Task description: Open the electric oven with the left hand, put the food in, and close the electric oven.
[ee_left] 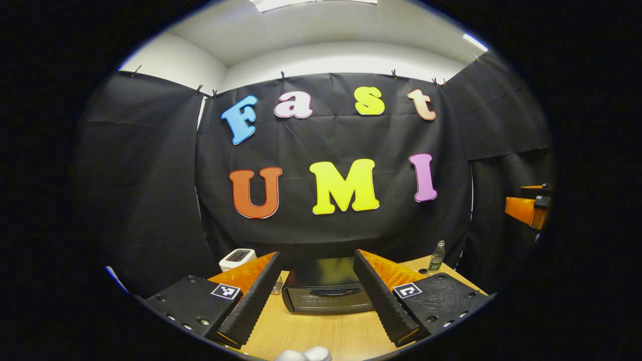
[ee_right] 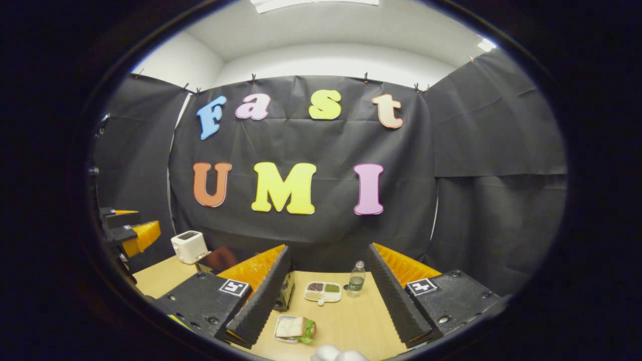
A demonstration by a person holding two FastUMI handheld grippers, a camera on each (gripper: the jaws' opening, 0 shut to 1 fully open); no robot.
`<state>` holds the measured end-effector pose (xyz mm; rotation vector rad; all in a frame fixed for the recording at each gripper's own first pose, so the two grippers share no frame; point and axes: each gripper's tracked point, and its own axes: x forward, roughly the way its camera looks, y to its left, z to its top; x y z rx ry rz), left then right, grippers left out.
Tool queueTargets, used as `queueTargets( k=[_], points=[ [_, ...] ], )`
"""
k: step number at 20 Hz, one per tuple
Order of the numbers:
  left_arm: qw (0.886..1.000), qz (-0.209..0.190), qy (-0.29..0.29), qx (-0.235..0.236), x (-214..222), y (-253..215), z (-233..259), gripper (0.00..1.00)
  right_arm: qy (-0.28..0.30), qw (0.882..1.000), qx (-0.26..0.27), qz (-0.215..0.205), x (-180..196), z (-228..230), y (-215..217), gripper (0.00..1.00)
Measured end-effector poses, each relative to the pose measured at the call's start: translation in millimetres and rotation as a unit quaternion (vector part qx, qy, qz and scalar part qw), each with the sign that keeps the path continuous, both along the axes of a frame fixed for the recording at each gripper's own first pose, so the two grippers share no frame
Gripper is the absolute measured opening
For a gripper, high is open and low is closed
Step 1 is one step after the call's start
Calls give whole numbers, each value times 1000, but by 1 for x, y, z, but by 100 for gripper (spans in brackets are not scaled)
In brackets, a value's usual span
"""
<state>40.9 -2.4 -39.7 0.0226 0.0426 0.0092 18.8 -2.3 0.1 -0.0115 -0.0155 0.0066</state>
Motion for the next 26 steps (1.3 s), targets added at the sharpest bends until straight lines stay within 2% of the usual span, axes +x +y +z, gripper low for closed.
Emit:
queueTargets(
  k=[4,13,22,23,24,25,26],
  points=[
    [1000,-2,22,-5,21,-9,-38,95,10,1000,-13,-8,5,-6,-11,90],
    [997,-34,44,-44,88,-36,-113,95,23,998,-41,-35,0,-16,-41,90],
    [993,-37,112,-28,161,-44,-197,95,68,994,-53,-62,6,-44,-61,91],
    [992,-36,120,-27,166,-45,-207,88,71,994,-52,-61,6,-49,-62,91],
    [990,-36,132,-30,169,-45,-217,95,74,994,-52,-61,7,-52,-61,91],
    [988,-37,146,-35,171,-47,-227,95,77,994,-50,-60,9,-55,-60,91],
    [987,-33,152,-33,170,-46,-232,89,81,994,-48,-58,10,-58,-59,91]
  ],
)
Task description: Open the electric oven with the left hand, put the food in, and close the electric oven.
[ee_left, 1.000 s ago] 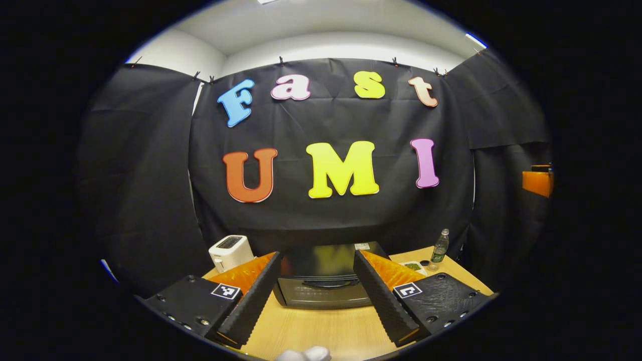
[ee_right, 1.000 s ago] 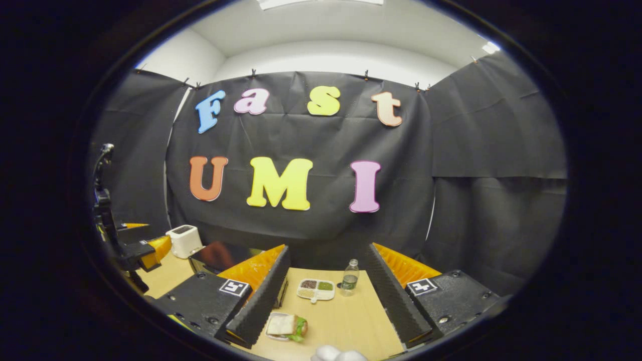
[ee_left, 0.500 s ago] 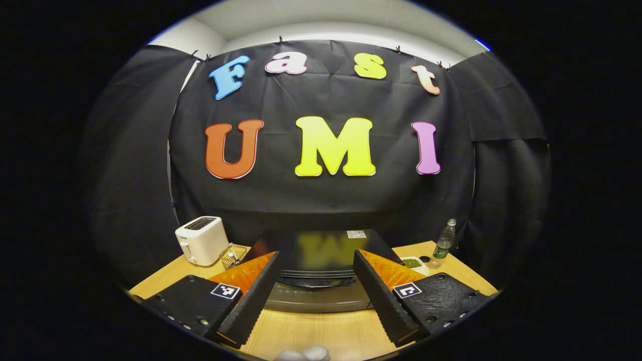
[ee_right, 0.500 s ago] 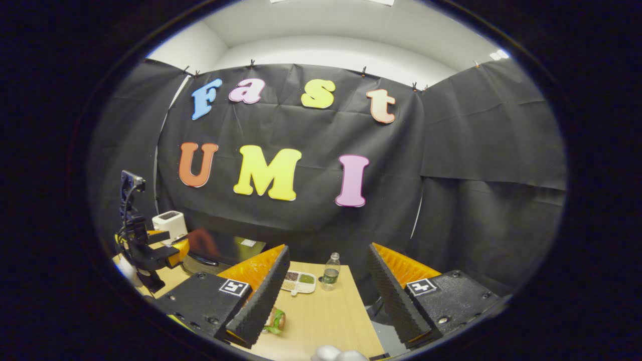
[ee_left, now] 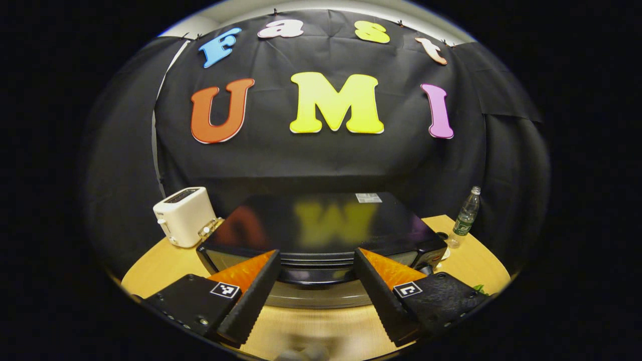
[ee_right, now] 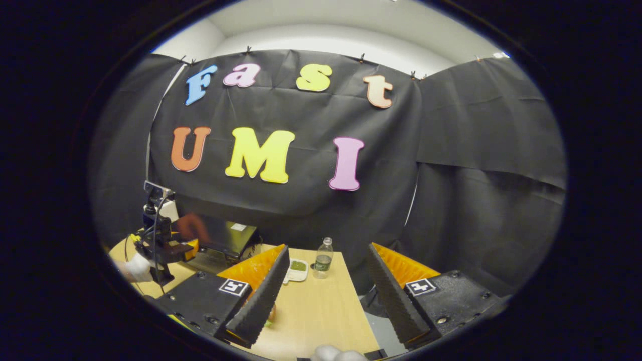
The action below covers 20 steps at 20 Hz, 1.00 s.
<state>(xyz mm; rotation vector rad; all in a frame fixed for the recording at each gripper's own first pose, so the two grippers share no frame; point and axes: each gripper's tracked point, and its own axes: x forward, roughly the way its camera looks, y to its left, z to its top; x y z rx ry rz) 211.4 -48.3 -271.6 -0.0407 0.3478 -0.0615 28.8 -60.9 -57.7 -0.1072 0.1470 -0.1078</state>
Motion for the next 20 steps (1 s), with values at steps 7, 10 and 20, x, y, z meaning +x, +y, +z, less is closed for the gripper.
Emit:
queueTargets(
  k=[7,10,20],
  points=[
    [1000,-3,7,16,-3,0,-1,98,2,1000,6,3,5,-5,1,95],
    [1000,-2,5,16,-12,0,-2,98,3,1000,9,8,6,-6,6,95],
    [1000,-5,17,14,-71,1,-23,98,9,1000,2,29,-7,-13,24,100]
  ],
)
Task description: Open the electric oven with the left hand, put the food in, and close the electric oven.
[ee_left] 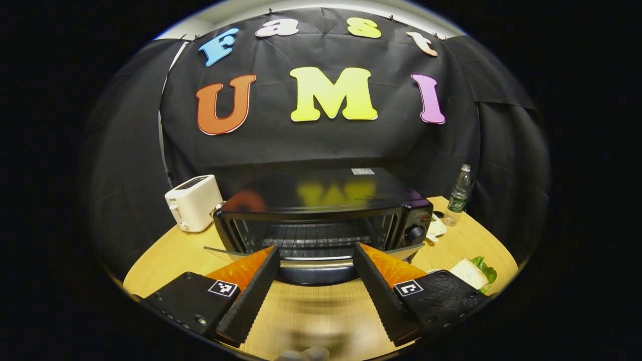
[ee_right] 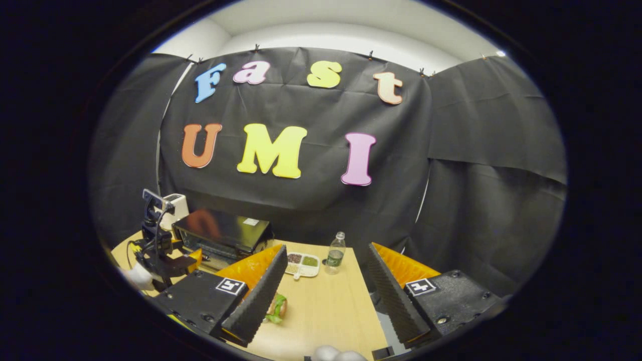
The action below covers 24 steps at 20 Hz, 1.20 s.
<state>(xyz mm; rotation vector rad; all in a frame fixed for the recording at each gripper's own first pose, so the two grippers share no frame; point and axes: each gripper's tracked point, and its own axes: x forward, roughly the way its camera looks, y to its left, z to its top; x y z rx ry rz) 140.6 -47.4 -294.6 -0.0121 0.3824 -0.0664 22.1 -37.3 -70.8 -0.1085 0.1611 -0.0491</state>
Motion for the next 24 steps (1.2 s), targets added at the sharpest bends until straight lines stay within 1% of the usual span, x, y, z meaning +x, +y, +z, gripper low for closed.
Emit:
queueTargets(
  k=[1,2,3,4,5,6,13,14,15,16,20,24],
  points=[
    [1000,-2,6,-1,-7,-1,-5,98,2,1000,-1,2,-3,-2,2,95],
    [1000,-4,9,-1,-14,-1,-9,97,2,1000,-2,3,-5,-3,3,100],
    [1000,-6,16,-2,-22,-1,-14,98,3,1000,-3,4,-6,-3,5,95],
    [1000,-7,23,-2,-30,-2,-21,98,4,1000,-5,5,-7,-2,7,100],
    [1000,-9,30,-3,-37,-2,-27,98,7,1000,-6,6,-8,-5,7,100],
    [999,-10,37,-3,-44,-3,-33,98,7,1000,-7,7,-11,-6,8,95],
    [997,-13,74,-5,-75,-5,-74,97,16,1000,-14,14,-18,-12,19,95],
    [997,-12,82,-5,-79,-5,-81,97,19,1000,-16,14,-19,-14,19,96],
    [996,-12,91,-5,-83,-5,-88,97,21,1000,-18,14,-21,-17,19,100],
    [995,-12,99,-6,-86,-5,-97,97,25,999,-20,13,-23,-20,19,95],
    [989,-4,146,-21,-97,-7,-132,96,39,999,-23,11,-26,-36,17,95],
    [992,-8,128,-8,-94,-6,-128,96,60,998,-19,8,-26,-54,12,95]
  ],
)
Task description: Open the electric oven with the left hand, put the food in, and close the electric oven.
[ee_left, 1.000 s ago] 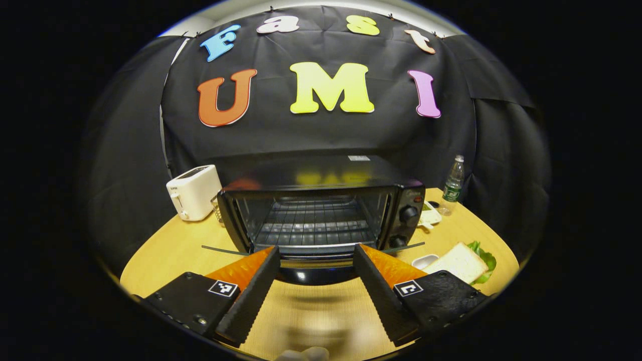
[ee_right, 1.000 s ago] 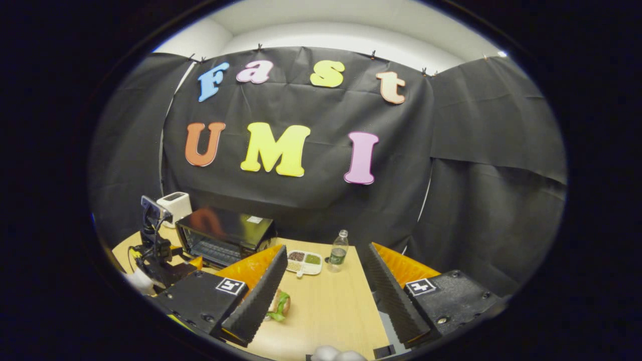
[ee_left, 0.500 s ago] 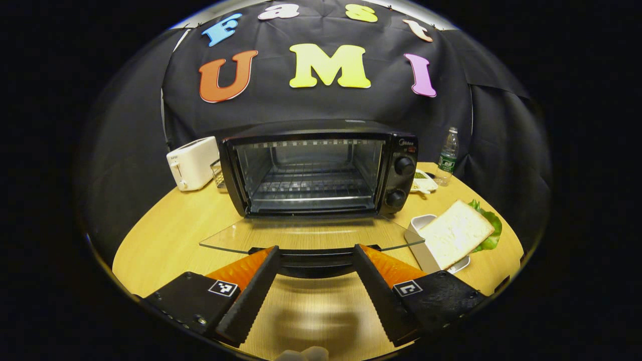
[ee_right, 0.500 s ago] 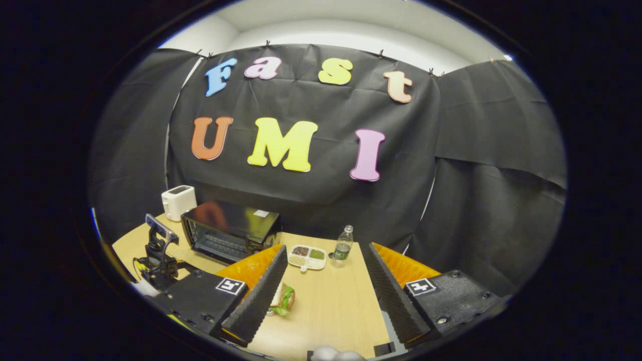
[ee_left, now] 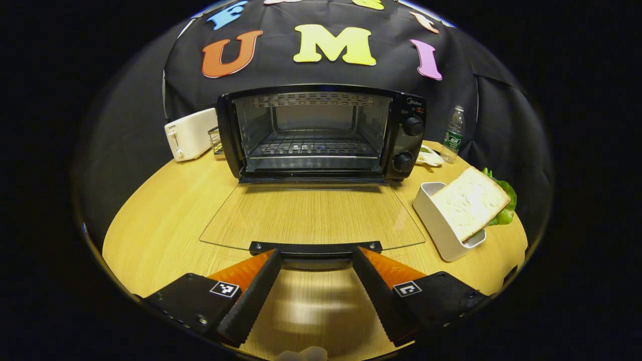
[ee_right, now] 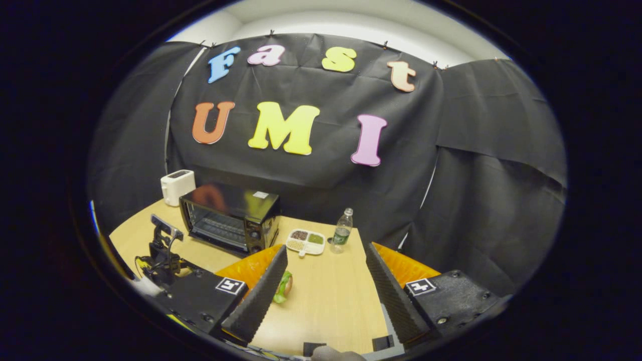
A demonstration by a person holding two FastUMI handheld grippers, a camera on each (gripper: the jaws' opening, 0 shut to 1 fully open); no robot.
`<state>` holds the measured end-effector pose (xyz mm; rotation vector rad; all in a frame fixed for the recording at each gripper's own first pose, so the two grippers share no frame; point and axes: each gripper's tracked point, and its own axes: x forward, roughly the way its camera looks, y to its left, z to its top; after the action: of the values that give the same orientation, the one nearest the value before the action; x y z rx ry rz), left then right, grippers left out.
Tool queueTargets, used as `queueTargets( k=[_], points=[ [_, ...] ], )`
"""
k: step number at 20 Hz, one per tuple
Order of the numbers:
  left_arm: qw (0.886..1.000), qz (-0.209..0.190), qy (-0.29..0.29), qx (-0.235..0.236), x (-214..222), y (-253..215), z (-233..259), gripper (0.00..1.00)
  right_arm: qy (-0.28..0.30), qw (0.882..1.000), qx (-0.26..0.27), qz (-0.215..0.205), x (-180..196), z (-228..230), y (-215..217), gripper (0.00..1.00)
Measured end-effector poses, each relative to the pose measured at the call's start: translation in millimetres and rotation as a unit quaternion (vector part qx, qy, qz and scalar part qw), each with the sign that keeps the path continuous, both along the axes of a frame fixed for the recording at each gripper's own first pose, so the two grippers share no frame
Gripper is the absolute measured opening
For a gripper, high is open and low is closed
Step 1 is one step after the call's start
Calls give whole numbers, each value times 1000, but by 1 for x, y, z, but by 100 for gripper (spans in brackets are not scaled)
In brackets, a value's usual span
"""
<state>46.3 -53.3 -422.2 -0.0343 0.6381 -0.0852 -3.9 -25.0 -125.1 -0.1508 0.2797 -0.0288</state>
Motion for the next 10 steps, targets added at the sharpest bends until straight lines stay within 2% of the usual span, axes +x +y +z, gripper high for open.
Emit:
queueTargets(
  k=[4,5,6,7,8,9,10],
  points=[
    [1000,5,-26,8,0,9,25,96,8,1000,19,-4,5,-14,-6,96],
    [999,2,-35,7,1,9,35,100,13,1000,23,-4,8,-22,-7,96],
    [999,1,-45,10,-1,13,47,96,20,999,27,-2,10,-32,-8,96],
    [998,-2,-56,9,-2,16,61,96,29,999,33,-1,11,-45,-8,100],
    [998,-4,-70,7,-5,18,76,100,41,998,41,0,14,-58,-9,95],
    [997,-6,-78,7,-8,22,91,96,54,997,53,5,16,-73,-5,95],
    [996,-7,-91,9,-11,26,106,96,70,995,66,11,19,-88,0,100]
  ],
)
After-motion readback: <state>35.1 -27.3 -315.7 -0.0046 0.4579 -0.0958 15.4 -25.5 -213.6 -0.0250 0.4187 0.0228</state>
